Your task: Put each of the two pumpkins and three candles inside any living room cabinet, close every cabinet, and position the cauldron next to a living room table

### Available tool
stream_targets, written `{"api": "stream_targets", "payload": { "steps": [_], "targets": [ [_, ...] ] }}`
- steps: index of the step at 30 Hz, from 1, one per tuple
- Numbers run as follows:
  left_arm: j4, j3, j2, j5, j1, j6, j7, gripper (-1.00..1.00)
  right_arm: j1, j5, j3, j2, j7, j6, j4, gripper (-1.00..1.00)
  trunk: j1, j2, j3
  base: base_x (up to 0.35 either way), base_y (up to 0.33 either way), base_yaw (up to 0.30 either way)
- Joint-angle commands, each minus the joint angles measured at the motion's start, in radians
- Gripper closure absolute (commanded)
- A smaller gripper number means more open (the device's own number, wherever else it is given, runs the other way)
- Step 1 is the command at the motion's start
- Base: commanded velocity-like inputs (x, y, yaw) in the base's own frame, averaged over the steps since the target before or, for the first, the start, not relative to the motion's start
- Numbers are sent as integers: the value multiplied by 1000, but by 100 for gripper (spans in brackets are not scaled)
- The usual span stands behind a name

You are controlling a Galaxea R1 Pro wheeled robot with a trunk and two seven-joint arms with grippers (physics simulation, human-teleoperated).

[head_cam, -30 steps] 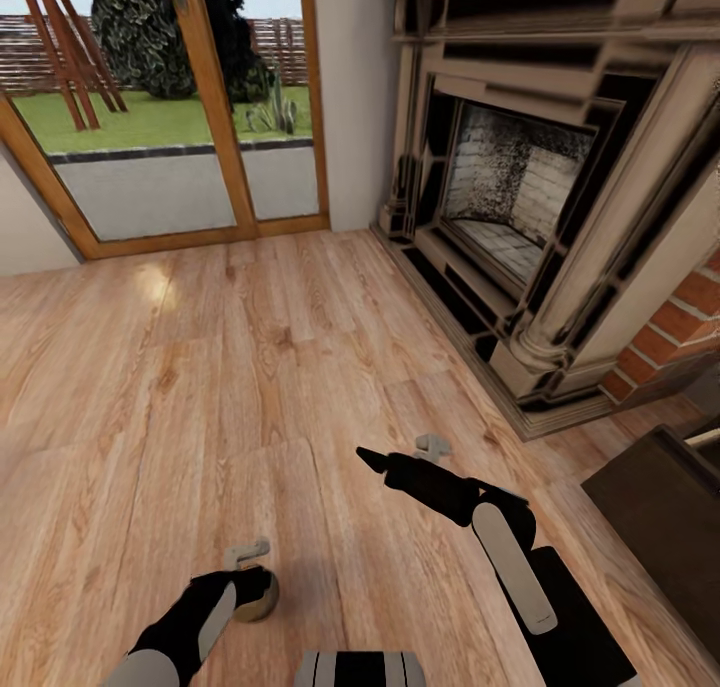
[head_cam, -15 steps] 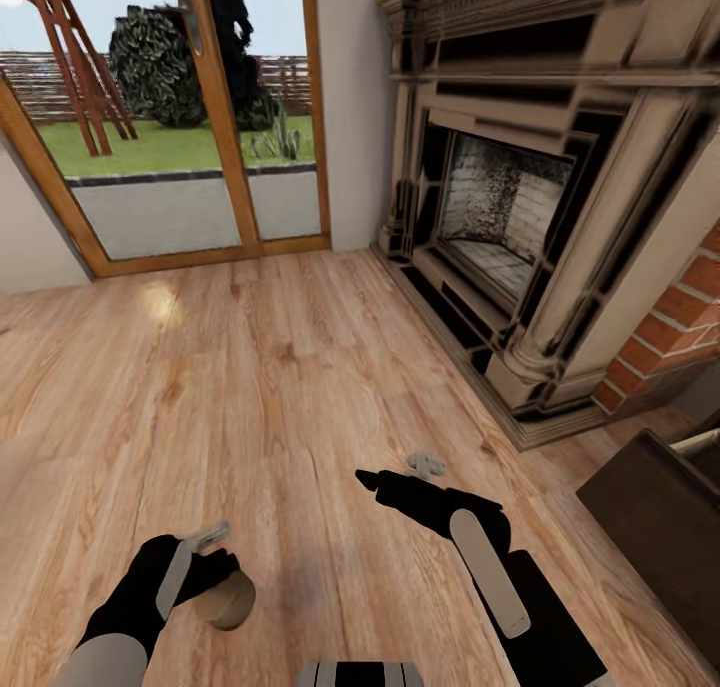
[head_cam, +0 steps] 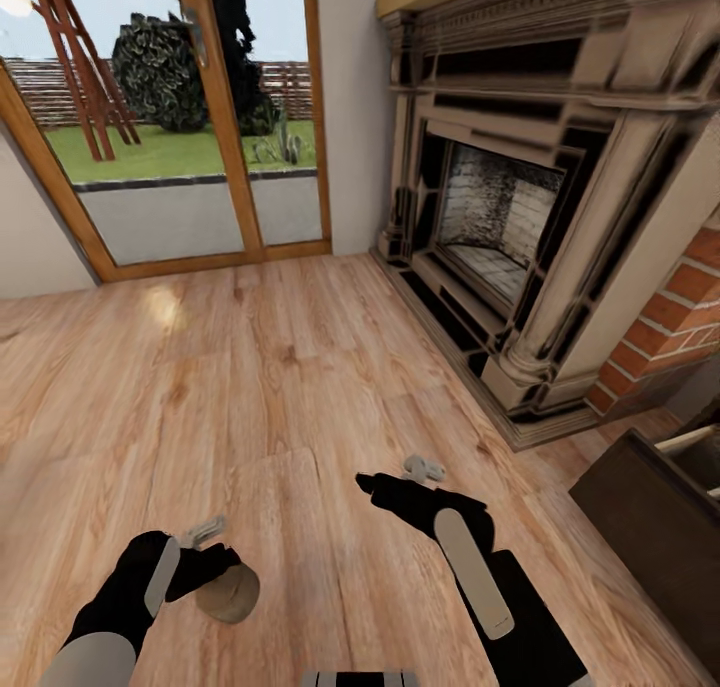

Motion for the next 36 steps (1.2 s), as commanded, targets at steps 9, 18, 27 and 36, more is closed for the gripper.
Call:
{"api": "stream_targets", "payload": {
  "steps": [9, 18, 27, 36],
  "targets": [
    [0, 0, 0, -2, 0, -10, 2, 100, 0, 0, -1, 9, -44, 1, 0, -100, -35, 63, 28, -262, 0, 215],
    [0, -2, -3, -4, 0, -14, 9, 100, 0, 0, -1, 8, -44, 1, 3, -100, -69, 126, 54, -21, 0, 276],
    [0, -7, -3, -6, 0, -18, 12, 100, 0, 0, -1, 7, -44, 0, 2, -100, -104, 189, 81, -63, 0, 131],
    [0, -12, -4, -6, 0, -22, 8, 100, 0, -5, -2, 6, -42, 1, 3, -100, -115, 210, 94, -156, 0, -72]
  ]
}}
